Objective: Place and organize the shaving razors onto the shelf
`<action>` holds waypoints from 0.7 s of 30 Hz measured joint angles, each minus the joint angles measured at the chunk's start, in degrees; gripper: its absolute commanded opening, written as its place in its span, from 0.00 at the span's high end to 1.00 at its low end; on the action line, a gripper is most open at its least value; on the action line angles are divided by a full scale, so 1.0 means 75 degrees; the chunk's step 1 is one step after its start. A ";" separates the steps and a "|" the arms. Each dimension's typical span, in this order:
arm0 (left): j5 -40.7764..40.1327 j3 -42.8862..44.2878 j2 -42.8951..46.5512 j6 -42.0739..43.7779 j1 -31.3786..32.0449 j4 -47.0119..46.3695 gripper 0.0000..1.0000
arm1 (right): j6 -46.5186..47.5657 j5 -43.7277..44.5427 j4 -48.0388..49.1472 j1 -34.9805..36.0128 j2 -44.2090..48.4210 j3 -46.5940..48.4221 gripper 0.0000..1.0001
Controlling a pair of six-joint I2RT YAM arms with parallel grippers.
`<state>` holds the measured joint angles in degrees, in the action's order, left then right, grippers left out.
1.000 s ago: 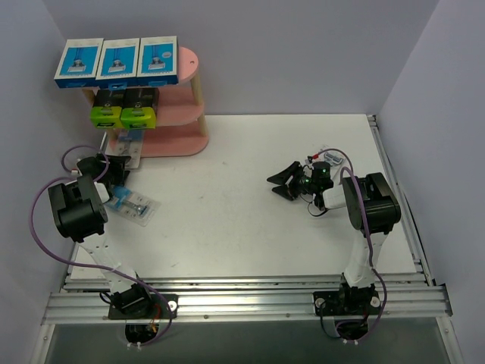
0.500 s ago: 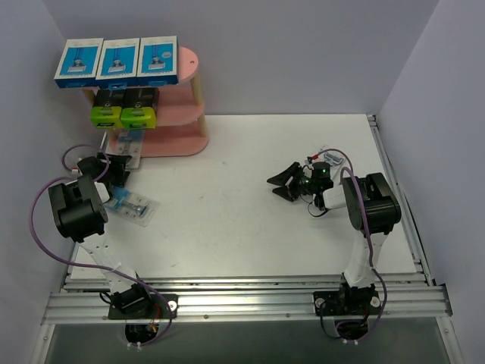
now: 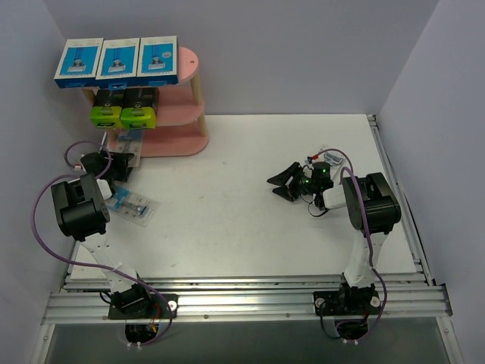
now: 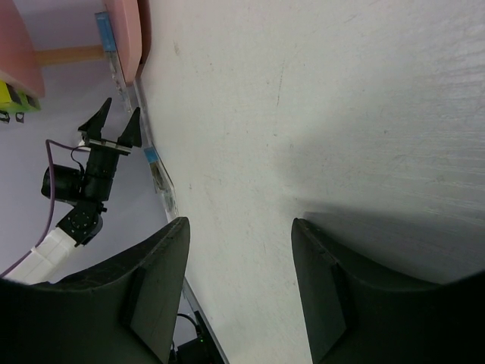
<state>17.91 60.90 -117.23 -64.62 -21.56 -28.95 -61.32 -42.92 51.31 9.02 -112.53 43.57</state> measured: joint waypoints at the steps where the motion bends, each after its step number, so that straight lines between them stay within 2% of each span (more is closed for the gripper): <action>1: -0.0020 0.0035 0.0000 -0.0026 0.0020 0.0017 0.35 | 0.0000 -0.0003 0.0009 0.0000 -0.0012 0.0000 0.48; 21: -0.0166 0.0676 -0.0475 -0.0125 0.0119 0.0070 0.37 | 0.0009 -0.0315 0.0251 -0.0114 -0.0236 0.0102 0.49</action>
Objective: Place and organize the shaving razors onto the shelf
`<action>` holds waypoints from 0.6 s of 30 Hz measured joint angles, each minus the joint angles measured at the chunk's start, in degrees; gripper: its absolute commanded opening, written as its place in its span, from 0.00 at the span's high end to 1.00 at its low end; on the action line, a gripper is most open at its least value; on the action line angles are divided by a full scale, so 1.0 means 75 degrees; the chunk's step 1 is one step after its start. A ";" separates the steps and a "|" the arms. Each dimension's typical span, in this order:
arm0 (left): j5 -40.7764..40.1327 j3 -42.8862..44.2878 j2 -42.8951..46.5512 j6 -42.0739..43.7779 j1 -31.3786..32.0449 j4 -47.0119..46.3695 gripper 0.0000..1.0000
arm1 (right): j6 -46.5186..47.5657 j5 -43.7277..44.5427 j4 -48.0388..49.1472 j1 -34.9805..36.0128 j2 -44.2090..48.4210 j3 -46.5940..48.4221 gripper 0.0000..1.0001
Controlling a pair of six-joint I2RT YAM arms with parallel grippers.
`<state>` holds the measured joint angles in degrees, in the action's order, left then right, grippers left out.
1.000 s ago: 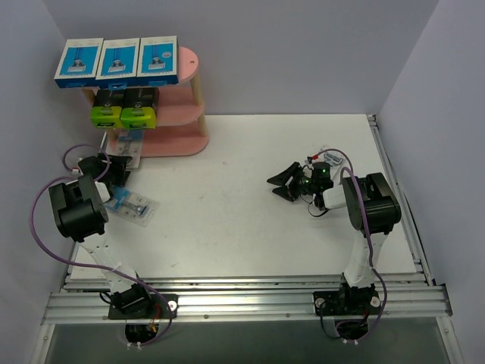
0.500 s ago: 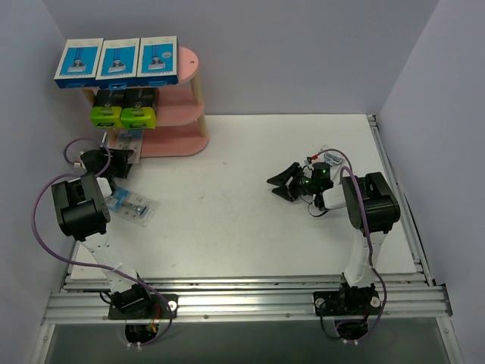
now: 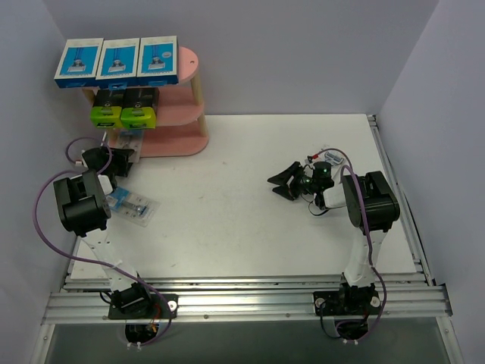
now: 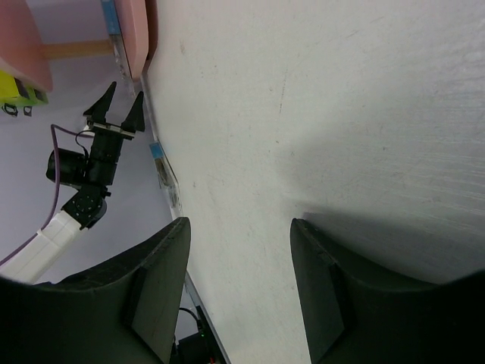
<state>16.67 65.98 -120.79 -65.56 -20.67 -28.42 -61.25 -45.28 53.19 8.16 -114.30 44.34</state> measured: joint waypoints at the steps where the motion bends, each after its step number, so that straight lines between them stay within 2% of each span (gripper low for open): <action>1: 0.0000 0.0035 -0.0015 0.0000 0.0000 0.0006 0.37 | 0.0000 -0.0003 0.0000 0.0000 -0.0003 0.0003 0.49; 18: 0.0003 0.0705 -0.0291 0.0236 0.0061 0.0434 0.37 | 0.0041 -0.0026 -0.0017 -0.0035 -0.0079 0.0117 0.49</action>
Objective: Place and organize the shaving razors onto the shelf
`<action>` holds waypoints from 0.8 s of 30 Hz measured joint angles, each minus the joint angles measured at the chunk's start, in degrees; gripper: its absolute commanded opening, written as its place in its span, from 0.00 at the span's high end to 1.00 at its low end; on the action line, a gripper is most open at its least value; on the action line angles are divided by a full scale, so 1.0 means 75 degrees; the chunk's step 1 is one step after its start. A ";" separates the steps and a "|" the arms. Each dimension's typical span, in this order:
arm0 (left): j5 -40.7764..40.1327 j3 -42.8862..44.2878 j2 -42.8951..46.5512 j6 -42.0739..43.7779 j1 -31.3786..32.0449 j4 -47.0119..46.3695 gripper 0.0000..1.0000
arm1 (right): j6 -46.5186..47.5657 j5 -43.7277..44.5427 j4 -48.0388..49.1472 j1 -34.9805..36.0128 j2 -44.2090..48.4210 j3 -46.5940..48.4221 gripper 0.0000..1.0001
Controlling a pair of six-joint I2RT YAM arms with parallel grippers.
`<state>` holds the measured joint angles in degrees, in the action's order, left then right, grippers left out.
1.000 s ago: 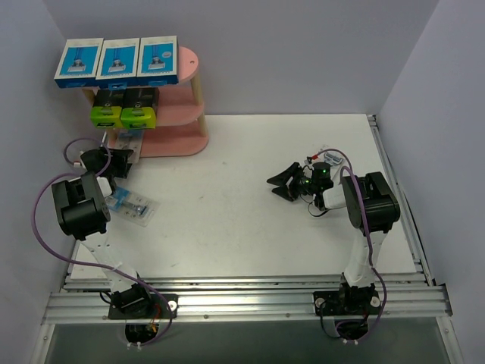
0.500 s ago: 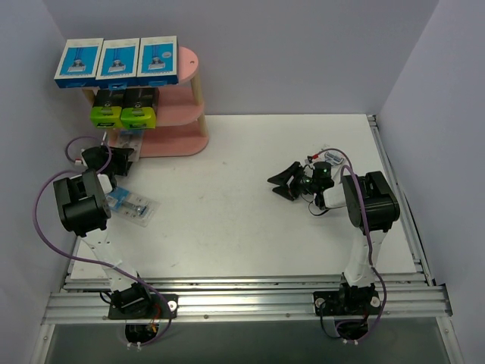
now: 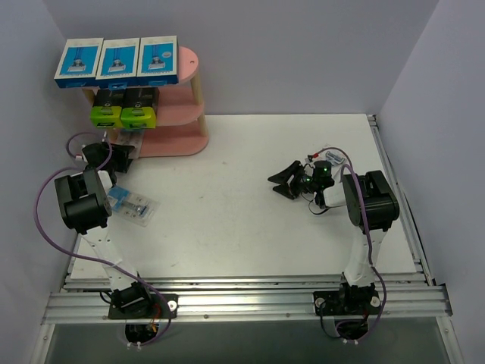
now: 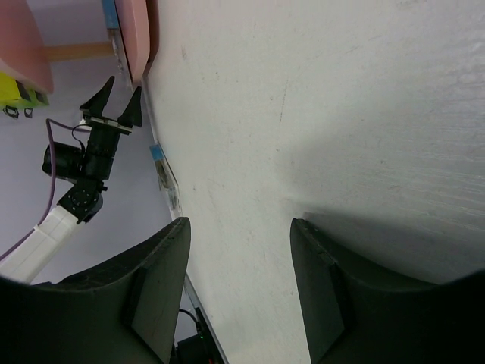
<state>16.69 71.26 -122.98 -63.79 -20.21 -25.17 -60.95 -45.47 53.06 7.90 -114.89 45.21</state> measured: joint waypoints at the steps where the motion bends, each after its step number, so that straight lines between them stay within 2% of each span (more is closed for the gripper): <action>1: 0.0000 0.0015 -0.0015 0.0006 0.0000 0.0006 0.37 | 0.0000 0.0000 -0.0003 -0.0003 0.0000 0.0000 0.49; 7: 0.0006 0.0149 -0.0108 0.0061 0.0000 0.0076 0.37 | 0.0044 -0.0003 -0.0017 -0.0006 0.0000 0.0003 0.49; 11: 0.0020 0.0166 -0.0108 0.0137 0.0006 0.0137 0.29 | 0.0079 -0.0003 -0.0020 -0.0006 0.0000 0.0003 0.48; 12: 0.0035 0.0166 -0.0108 0.0152 0.0009 0.0143 0.25 | 0.0082 -0.0003 -0.0020 -0.0006 0.0003 0.0003 0.48; 15: 0.0070 0.0163 -0.0105 0.0233 0.0009 0.0187 0.05 | 0.0087 -0.0003 -0.0029 -0.0006 0.0017 0.0003 0.47; 16: 0.0096 0.0154 -0.0105 0.0236 0.0006 0.0184 0.03 | 0.0099 0.0000 -0.0055 -0.0006 0.0035 0.0000 0.47; 24: 0.0195 -0.0204 0.0335 0.0440 -0.0017 0.0469 0.06 | 0.0248 0.0157 -0.0516 -0.0006 0.0525 -0.0329 0.46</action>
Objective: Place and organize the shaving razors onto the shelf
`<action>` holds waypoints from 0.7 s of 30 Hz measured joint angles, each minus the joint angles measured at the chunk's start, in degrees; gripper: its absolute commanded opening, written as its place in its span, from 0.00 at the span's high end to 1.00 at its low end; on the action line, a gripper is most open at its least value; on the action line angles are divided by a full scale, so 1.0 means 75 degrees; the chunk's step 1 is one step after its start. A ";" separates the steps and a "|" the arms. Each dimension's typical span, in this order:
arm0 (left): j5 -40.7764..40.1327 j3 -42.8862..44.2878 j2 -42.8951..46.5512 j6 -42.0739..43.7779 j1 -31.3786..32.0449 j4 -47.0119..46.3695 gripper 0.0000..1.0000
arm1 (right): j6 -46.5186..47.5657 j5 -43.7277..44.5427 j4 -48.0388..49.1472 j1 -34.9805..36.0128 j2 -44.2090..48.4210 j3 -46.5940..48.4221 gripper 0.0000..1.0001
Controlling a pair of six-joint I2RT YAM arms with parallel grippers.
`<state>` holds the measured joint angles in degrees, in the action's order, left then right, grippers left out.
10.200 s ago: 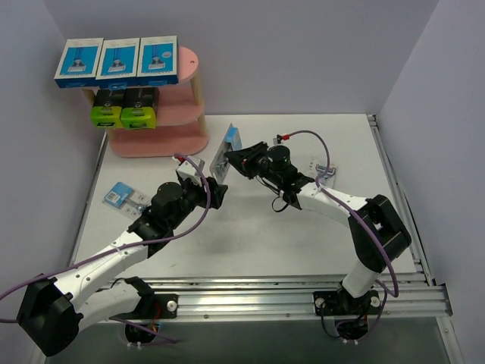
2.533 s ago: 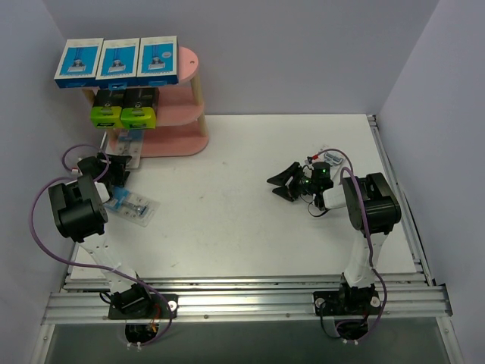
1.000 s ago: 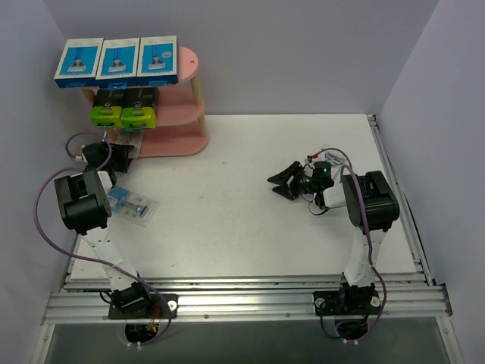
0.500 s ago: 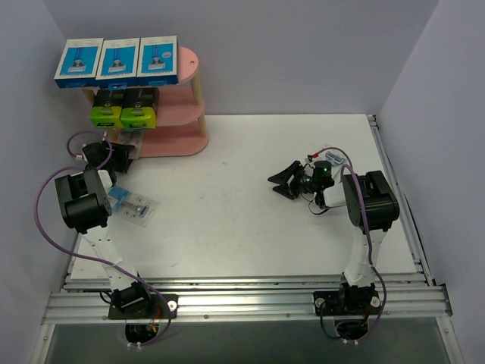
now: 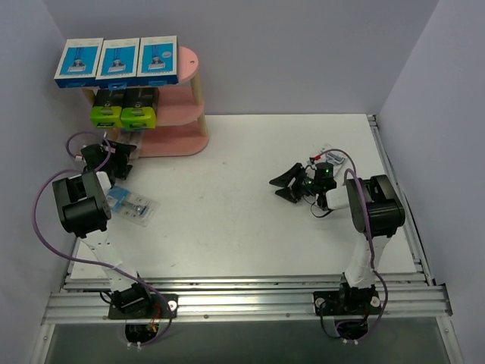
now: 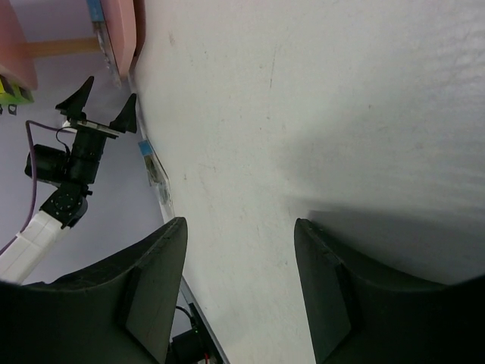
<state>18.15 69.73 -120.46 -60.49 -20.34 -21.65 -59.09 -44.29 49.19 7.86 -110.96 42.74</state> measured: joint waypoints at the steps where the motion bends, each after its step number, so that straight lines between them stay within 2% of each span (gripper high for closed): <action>1: 0.0003 -0.0096 0.0093 0.0026 -0.0006 0.0015 0.06 | 0.0023 0.0020 -0.0070 0.0000 0.0085 -0.0052 0.46; 14: 0.0050 -0.1947 0.2165 0.0166 -0.0015 0.0437 0.06 | 0.0385 0.0315 -0.0804 0.0233 0.1323 -0.0463 0.44; 21: 0.0000 -0.3299 0.4211 0.0017 0.0137 0.0775 0.06 | 0.0962 0.0755 -0.1903 0.0924 0.1798 -0.0408 0.39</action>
<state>18.15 44.99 -88.88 -60.36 -19.31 -15.84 -51.88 -38.63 34.92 14.79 -97.47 39.68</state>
